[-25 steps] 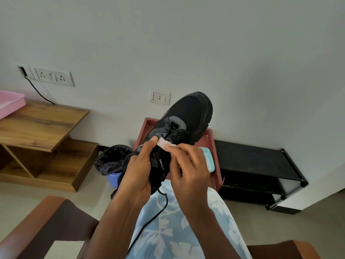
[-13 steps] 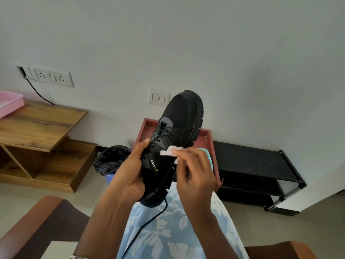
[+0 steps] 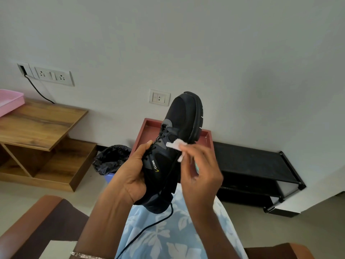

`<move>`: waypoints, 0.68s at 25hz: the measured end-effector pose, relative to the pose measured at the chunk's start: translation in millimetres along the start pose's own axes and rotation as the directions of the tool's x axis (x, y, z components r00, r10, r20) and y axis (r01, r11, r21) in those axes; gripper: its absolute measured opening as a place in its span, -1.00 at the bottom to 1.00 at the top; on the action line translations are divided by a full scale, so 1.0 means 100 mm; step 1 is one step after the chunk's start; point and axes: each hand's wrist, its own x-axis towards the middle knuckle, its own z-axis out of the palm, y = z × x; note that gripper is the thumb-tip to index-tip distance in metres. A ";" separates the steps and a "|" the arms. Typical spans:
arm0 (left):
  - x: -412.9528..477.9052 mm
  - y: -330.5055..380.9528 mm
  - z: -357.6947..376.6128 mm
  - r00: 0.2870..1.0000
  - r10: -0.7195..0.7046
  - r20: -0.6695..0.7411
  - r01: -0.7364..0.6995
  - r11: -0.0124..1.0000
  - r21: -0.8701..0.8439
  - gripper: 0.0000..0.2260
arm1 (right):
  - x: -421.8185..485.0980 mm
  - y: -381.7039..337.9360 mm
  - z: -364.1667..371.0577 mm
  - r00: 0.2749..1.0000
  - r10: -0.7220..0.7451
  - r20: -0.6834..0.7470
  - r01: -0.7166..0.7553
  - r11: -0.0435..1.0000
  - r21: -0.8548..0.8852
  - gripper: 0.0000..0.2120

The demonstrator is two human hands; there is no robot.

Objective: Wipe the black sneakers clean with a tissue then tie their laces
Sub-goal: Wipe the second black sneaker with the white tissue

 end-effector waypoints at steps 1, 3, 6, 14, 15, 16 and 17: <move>0.00 0.01 -0.01 1.000 -0.002 0.001 0.002 1.000 -0.003 -0.67 | -0.13 -0.01 0.00 1.000 0.010 0.014 -0.010 1.000 0.004 -0.88; 0.00 0.03 -0.01 1.000 -0.006 -0.012 0.006 1.000 0.006 -0.68 | -0.20 0.01 0.00 1.000 0.018 0.018 -0.018 1.000 0.021 -0.86; -0.02 0.03 0.00 0.999 -0.003 -0.038 0.005 0.999 0.037 -0.71 | 0.10 0.07 -0.02 0.999 0.020 -0.038 -0.020 1.000 0.016 -0.86; -0.01 -0.05 0.02 1.000 -0.006 -0.026 0.008 0.998 0.055 -0.74 | 0.16 0.12 -0.05 0.996 -0.032 -0.088 0.026 0.997 -0.071 -0.87; 0.00 -0.04 0.02 1.000 -0.004 -0.026 0.006 0.999 0.051 -0.72 | 0.00 0.10 -0.03 0.998 -0.016 -0.067 0.011 0.998 -0.069 -0.88; 0.00 -0.03 0.02 1.000 -0.005 -0.027 0.006 0.999 0.052 -0.71 | -0.13 0.09 -0.02 0.999 -0.003 -0.047 0.000 0.998 -0.067 -0.89; 0.00 -0.02 0.03 1.000 -0.006 -0.029 0.008 0.999 0.054 -0.71 | -0.21 0.09 -0.02 0.999 0.000 -0.034 -0.002 0.998 -0.060 -0.90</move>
